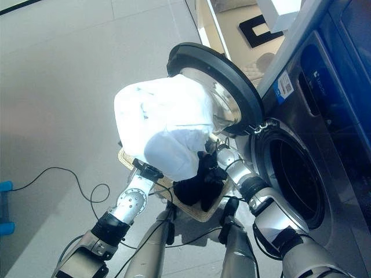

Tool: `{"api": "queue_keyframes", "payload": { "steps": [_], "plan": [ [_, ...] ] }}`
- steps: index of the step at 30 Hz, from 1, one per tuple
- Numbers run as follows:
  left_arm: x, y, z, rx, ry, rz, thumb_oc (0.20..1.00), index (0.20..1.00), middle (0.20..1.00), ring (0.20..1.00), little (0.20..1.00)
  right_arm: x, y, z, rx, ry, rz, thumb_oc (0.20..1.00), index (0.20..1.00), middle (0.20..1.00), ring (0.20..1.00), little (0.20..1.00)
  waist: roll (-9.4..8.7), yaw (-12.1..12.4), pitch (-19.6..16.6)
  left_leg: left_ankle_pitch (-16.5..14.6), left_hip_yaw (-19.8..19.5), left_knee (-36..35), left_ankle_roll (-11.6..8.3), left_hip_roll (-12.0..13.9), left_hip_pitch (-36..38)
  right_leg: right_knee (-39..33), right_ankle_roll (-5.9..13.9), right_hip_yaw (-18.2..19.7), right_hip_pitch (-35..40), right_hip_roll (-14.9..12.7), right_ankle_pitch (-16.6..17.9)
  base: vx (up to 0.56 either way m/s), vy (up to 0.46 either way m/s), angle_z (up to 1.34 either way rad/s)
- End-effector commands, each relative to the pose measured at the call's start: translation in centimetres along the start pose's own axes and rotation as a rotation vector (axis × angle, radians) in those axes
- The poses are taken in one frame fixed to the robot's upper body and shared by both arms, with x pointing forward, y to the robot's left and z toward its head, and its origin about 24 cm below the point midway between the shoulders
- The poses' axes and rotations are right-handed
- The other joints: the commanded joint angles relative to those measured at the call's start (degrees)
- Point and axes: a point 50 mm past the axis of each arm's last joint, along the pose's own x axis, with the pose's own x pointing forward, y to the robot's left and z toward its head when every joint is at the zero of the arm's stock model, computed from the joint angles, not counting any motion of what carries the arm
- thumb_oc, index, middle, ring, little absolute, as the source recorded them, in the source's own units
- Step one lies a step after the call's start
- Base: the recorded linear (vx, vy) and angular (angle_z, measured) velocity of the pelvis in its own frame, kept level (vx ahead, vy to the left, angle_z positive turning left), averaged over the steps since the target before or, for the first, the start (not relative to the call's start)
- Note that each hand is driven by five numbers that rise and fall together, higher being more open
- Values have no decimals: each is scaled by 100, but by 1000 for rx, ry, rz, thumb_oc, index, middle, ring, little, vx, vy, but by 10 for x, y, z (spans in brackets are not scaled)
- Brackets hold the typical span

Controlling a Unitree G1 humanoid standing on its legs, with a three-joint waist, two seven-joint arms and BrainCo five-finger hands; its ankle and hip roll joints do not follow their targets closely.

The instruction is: Put the clothes into the washing machine.

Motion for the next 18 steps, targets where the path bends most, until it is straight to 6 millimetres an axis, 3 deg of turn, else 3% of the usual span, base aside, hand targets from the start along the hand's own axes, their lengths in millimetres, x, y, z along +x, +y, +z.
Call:
{"api": "queue_keyframes", "payload": {
  "steps": [1,4,6,8,9,10,12,13,14,18],
  "plan": [
    [40,-51,3,-84,-103,-262,200,200,200,200,200,16,-2,42,-17,-161,78,1000,1000,1000,1000,1000,351,85,-126,-591,299,300,146,-618,-58,-91,358,-209,214,141,-143,23,-6,4],
    [43,-53,1,-82,-112,-260,200,200,200,200,200,21,11,46,20,-179,169,1000,1000,1000,1000,1000,355,97,-126,-587,289,311,144,-630,-73,-92,359,-206,205,136,-136,0,0,0],
    [45,-52,0,-52,-127,-238,200,200,200,200,200,23,28,49,135,-210,282,1000,1000,1000,1000,1000,357,102,-126,-574,305,311,145,-632,-102,-83,359,-229,183,123,-135,0,0,0],
    [45,-52,0,-52,-127,-238,200,200,200,200,200,23,28,49,135,-210,282,1000,1000,1000,1000,1000,357,102,-126,-574,305,311,145,-632,-102,-83,359,-229,183,123,-135,0,0,0],
    [44,-49,0,-18,-135,-207,200,200,200,200,200,21,32,49,303,-263,299,341,341,341,341,341,355,93,-126,-575,305,340,147,-624,-118,-48,357,-225,167,114,-139,36,0,3],
    [43,-46,2,18,-142,-190,200,200,200,200,200,20,33,49,433,-303,297,200,200,200,200,200,356,84,-126,-580,315,350,141,-622,-123,-37,360,-221,159,112,-148,37,1,5],
    [42,-45,3,34,-144,-182,200,200,200,200,200,19,32,49,501,-327,286,200,200,200,200,200,356,79,-126,-582,317,354,138,-624,-126,-36,362,-218,157,115,-151,14,7,7],
    [40,-38,10,92,-155,-141,200,200,200,200,200,14,26,47,699,-422,227,200,200,200,200,200,353,47,-126,-592,316,369,126,-631,-152,-33,367,-184,133,136,-166,17,15,6],
    [38,-35,13,117,-160,-124,200,200,200,200,200,11,25,45,757,-457,208,200,200,200,200,200,348,28,-126,-594,320,374,121,-629,-164,-33,371,-166,120,150,-171,0,0,0],
    [30,-24,26,245,-181,-50,200,200,200,200,200,-1,18,41,873,-562,141,200,200,200,200,200,324,-60,-126,-598,373,315,106,-596,-176,-79,375,-123,79,201,-181,2,33,-3]
  ]
}}
